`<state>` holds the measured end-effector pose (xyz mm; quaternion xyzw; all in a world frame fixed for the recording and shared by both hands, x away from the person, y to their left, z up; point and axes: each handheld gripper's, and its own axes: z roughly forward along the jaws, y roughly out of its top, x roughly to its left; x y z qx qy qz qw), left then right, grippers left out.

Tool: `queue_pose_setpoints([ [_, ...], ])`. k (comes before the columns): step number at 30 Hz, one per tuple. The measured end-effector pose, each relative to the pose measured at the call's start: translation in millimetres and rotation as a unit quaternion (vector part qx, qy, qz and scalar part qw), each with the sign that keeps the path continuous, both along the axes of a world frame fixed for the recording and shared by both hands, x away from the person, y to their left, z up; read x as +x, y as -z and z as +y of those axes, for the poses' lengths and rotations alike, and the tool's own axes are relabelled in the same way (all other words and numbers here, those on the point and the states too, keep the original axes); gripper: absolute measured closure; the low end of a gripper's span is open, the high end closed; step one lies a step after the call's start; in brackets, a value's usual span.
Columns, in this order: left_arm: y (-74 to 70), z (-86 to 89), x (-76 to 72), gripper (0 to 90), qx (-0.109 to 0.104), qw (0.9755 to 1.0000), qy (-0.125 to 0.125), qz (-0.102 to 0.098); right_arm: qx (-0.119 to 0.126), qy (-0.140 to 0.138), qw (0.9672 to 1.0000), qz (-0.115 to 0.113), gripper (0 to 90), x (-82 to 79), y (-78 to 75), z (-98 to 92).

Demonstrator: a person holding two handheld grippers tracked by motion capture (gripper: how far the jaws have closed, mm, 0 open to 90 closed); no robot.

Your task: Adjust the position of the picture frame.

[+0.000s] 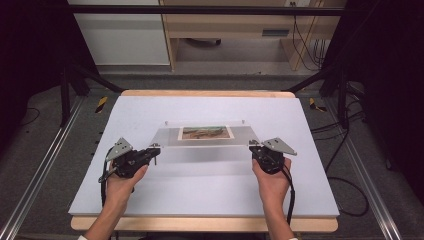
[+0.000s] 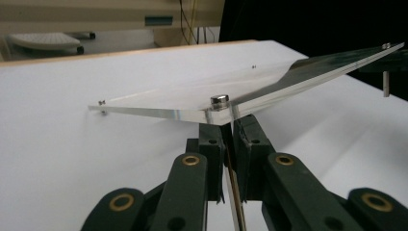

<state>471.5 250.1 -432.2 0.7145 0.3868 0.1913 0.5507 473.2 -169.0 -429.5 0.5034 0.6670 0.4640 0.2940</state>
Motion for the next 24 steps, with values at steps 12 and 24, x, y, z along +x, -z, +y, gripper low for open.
queue_pose_setpoints([
  [12, 21.9, -1.8, -8.3, 84.4, 0.026, 0.9979, -0.030, 0.051, -0.010, -0.026, 0.9994, 0.019, 83.8, -15.5, 31.1, 1.8],
  [24, 32.9, -15.1, -1.9, 84.4, 0.025, 0.9979, -0.023, 0.056, -0.010, -0.015, 0.9993, 0.034, 84.5, -16.4, 37.3, -8.3],
])
